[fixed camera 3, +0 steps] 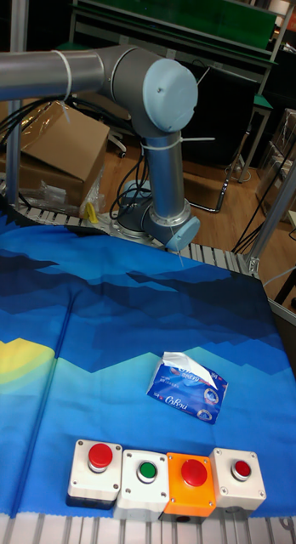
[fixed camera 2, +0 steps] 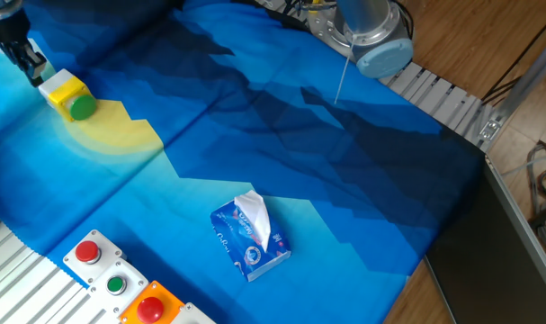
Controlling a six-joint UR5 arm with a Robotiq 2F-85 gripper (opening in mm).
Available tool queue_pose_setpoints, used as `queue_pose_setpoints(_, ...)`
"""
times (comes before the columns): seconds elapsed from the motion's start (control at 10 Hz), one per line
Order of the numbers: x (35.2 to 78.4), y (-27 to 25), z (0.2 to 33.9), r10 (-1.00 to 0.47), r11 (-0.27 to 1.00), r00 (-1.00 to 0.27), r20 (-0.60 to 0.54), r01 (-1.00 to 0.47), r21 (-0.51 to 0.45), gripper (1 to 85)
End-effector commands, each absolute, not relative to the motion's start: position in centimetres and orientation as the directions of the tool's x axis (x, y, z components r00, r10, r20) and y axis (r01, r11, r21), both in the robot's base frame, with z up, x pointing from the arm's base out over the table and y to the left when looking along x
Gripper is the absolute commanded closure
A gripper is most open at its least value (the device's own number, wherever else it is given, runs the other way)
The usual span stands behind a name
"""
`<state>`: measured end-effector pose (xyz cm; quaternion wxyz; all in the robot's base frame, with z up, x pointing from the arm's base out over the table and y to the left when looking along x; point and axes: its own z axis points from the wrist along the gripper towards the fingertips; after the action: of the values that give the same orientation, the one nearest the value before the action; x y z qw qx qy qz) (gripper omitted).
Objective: Press the button horizontally
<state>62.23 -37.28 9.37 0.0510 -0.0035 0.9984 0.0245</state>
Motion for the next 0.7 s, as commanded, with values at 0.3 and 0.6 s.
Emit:
queue_pose_setpoints(0.3,62.45,-37.51,9.78,-0.014,0.998,-0.994,-0.109,-0.020,0.054,84.7)
queue_pose_setpoints(0.6,62.50,-37.57,9.68,-0.016,0.999,-0.994,-0.111,-0.022,0.048,84.7)
